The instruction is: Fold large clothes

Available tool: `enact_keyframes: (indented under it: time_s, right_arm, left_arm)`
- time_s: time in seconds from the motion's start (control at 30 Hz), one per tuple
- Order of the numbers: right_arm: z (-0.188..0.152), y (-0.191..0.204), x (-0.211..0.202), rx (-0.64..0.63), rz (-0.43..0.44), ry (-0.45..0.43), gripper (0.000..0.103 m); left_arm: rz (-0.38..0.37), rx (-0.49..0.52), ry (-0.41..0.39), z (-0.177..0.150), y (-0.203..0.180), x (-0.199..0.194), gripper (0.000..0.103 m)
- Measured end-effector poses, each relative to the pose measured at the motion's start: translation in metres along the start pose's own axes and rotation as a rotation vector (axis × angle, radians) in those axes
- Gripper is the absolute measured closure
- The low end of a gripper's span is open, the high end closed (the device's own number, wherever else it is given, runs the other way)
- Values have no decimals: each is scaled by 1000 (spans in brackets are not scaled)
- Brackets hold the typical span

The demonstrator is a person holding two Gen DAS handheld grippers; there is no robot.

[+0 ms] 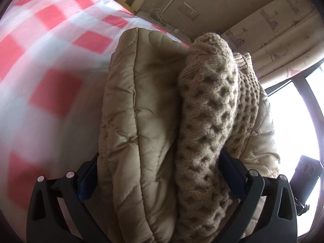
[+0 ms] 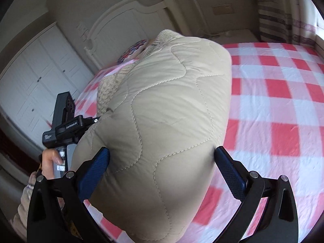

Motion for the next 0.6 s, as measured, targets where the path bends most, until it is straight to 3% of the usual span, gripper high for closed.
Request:
enact_keyframes:
  time_s: [0.13,0.27,0.37,0.5,0.6]
  right_arm:
    - [26,-31,4,58,-71,-41,4]
    - [39,-52,8,138,-79,-45,4]
    - [34,-44,-8,139,-104,-65,4]
    - [18,-20,-55,62,-130,-188,4]
    - [-3,2,-106,-22,-171,-311,4]
  left_arm:
    - [42,15,-33,21,-25,26,2]
    - [158,87,-105,39,-52,35,2]
    - [245,162,-164,41,-69,20,2]
    - [468,234,-385,26,-95,-38,2]
    - [500,269,-564,-4,-121,-101,2]
Point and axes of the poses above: each gripper's, at about its wrist camera, not at the fingertips, and x roughly the way its jaws point, y to its left, z to its top, the point moved 1 cm from there along x, roughly the way its jaws point, and after that the axes turned 1 degree about -z, right-handed, at the moved point
